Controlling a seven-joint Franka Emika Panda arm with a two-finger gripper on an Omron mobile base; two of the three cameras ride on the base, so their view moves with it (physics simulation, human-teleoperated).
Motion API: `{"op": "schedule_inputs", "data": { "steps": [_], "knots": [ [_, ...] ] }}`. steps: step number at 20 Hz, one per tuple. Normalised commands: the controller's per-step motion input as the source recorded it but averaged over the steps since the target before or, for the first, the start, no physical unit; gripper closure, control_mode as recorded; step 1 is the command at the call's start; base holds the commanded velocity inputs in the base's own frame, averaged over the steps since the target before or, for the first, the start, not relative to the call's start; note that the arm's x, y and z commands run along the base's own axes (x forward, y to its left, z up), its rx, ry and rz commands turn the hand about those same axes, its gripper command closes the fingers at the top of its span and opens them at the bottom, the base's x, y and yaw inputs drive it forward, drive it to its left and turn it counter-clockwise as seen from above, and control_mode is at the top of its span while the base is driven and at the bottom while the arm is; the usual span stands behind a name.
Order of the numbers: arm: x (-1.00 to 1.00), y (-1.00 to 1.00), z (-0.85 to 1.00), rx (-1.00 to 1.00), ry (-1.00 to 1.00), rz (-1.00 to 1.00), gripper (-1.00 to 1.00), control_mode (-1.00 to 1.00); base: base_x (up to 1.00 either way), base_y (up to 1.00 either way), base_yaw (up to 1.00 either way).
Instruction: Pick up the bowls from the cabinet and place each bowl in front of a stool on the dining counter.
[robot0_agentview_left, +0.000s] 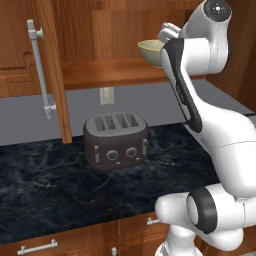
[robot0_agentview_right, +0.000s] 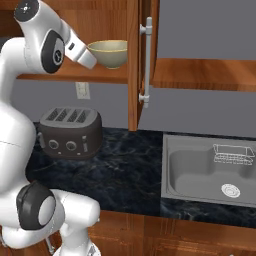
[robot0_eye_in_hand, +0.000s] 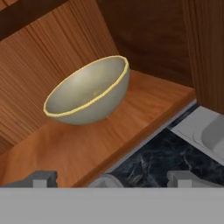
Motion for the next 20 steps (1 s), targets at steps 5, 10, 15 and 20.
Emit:
{"op": "schedule_inputs", "data": {
  "steps": [5,10,15,20],
  "knots": [
    [0.28,0.00,-0.16,0.00,-0.01,0.00,-1.00,-1.00,0.00,0.00,0.00],
    [0.31,-0.14,0.00,0.00,0.00,0.00,-1.00,-1.00,0.00,0.00,0.00],
    [0.34,-0.17,0.00,0.00,0.00,0.00,-1.00,-1.00,0.00,0.00,0.00],
    [0.41,-0.12,0.00,0.00,0.00,0.00,-1.00,-1.00,0.00,0.00,0.00]
  ]
}}
